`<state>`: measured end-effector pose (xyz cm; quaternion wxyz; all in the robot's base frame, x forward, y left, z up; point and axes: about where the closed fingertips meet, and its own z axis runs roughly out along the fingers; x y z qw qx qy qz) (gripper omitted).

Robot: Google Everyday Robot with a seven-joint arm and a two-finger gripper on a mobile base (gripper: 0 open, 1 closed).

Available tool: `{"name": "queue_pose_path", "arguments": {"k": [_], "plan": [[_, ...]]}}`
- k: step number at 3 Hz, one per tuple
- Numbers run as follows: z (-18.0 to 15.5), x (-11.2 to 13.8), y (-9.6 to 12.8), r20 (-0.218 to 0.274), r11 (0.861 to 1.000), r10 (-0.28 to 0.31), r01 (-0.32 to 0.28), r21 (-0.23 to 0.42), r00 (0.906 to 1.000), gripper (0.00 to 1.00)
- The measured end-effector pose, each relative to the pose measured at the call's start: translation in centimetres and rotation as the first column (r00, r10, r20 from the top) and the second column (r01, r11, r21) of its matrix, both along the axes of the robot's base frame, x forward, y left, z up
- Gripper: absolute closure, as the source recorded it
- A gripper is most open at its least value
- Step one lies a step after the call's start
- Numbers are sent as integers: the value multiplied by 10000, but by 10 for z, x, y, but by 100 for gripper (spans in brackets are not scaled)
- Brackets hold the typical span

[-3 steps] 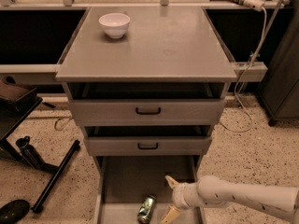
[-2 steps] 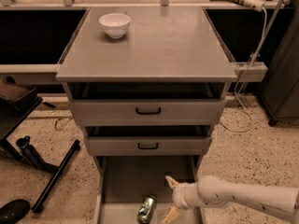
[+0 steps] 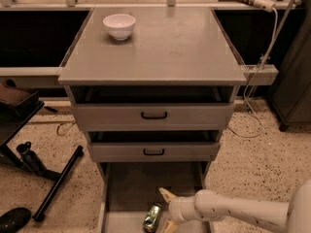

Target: Pick green can from bottom drawer and place on counter

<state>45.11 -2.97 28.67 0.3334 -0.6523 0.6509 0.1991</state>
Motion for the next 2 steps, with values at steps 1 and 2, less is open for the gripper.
{"name": "queue_pose_path", "arguments": {"k": [1,2], "plan": [[-31,3,30,437,9966,783,-793,236,9960,0],[-47,10,56,579,9875,1522,-1543,335,9866,0]]}}
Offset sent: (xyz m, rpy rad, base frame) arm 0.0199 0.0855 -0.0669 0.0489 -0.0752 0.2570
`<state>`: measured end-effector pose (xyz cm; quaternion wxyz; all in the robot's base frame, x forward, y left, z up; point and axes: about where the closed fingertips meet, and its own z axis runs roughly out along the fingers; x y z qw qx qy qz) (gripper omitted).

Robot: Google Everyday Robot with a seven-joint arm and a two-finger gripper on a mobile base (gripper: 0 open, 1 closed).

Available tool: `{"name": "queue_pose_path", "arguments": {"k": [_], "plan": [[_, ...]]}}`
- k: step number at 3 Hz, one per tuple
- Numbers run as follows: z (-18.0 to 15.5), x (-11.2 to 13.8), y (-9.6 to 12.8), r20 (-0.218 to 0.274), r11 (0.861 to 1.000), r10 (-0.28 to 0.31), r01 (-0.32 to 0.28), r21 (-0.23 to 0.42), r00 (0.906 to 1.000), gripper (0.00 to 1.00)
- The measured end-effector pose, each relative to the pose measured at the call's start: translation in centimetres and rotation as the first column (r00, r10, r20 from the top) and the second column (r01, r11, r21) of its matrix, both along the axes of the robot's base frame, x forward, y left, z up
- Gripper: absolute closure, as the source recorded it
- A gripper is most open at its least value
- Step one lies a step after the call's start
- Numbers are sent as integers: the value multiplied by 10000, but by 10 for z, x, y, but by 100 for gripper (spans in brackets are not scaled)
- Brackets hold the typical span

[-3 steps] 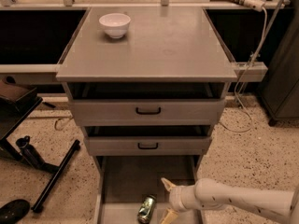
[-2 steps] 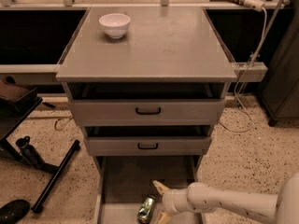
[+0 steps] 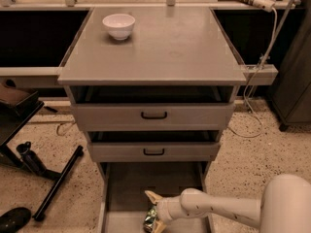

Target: Pick green can from bottom drawer and place on counter

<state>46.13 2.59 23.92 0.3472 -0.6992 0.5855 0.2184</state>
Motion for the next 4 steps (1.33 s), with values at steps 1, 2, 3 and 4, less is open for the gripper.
{"name": "queue_pose_path", "arguments": {"k": [1,2,3,4], "plan": [[0,0,1,12,10000,18,-18,-9,10000,0],[-5,13,10,735,9973,675,-653,-324,9950,0],[-12,26,21,1400,9900,1319,-1233,-687,9813,0],[-24,37,23,1947,9860,1610,-1490,-752,9676,0]]}}
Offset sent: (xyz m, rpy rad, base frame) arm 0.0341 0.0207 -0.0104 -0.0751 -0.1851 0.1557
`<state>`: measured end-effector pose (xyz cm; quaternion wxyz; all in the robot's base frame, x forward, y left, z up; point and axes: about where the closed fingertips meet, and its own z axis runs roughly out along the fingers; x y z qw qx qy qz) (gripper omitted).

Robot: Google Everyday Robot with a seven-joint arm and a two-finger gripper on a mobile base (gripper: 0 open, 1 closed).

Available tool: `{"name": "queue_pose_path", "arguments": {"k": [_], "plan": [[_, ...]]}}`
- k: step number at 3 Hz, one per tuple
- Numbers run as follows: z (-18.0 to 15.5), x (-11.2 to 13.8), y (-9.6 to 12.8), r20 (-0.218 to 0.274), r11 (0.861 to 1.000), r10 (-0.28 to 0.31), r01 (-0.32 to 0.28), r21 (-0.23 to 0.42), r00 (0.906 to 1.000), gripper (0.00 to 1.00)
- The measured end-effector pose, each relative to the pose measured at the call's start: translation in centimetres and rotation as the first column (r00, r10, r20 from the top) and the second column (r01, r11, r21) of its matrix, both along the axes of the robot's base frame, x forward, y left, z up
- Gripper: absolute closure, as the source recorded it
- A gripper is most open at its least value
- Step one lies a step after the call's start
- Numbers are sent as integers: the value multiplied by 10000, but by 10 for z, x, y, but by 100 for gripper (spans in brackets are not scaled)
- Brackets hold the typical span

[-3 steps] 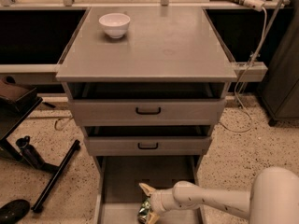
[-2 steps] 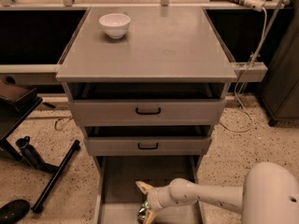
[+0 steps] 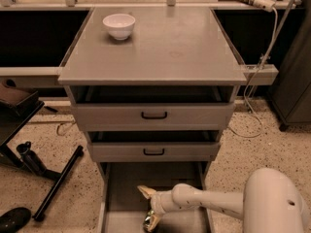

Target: Pick green can from bottom drawer and place on counter

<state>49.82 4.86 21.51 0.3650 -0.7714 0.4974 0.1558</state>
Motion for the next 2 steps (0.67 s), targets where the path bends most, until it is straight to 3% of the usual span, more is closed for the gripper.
{"name": "queue_pose_path", "arguments": {"k": [2], "plan": [[-10,26,-26,740,9986,140,-101,-527,9972,0]]}}
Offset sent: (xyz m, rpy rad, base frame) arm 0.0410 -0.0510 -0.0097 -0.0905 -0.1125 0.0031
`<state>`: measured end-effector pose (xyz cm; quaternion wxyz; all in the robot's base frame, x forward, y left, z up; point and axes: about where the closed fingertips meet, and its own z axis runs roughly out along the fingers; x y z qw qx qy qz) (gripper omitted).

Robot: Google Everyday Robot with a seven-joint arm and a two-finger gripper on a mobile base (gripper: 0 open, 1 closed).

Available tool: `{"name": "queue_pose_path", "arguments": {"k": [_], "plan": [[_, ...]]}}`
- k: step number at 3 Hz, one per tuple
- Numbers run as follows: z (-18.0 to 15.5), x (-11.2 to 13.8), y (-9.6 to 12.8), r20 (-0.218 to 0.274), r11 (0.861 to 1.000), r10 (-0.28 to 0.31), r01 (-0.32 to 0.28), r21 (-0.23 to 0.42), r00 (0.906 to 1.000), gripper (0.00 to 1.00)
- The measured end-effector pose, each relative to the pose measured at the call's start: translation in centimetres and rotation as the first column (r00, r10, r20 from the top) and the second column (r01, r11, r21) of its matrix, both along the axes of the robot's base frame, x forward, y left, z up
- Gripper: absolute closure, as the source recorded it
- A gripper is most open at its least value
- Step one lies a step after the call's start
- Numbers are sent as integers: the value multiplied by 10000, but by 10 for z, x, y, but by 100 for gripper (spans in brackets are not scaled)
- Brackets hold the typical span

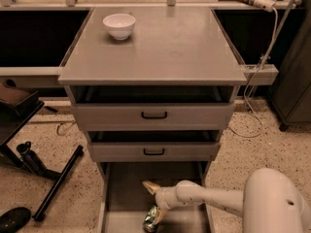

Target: Pick green can from bottom drawer and place on counter

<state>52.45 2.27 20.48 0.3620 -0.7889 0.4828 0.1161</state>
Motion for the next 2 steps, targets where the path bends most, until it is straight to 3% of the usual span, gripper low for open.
{"name": "queue_pose_path", "arguments": {"k": [2], "plan": [[-3,3,-14,185,9991,138,-130,-401,9997,0]]}}
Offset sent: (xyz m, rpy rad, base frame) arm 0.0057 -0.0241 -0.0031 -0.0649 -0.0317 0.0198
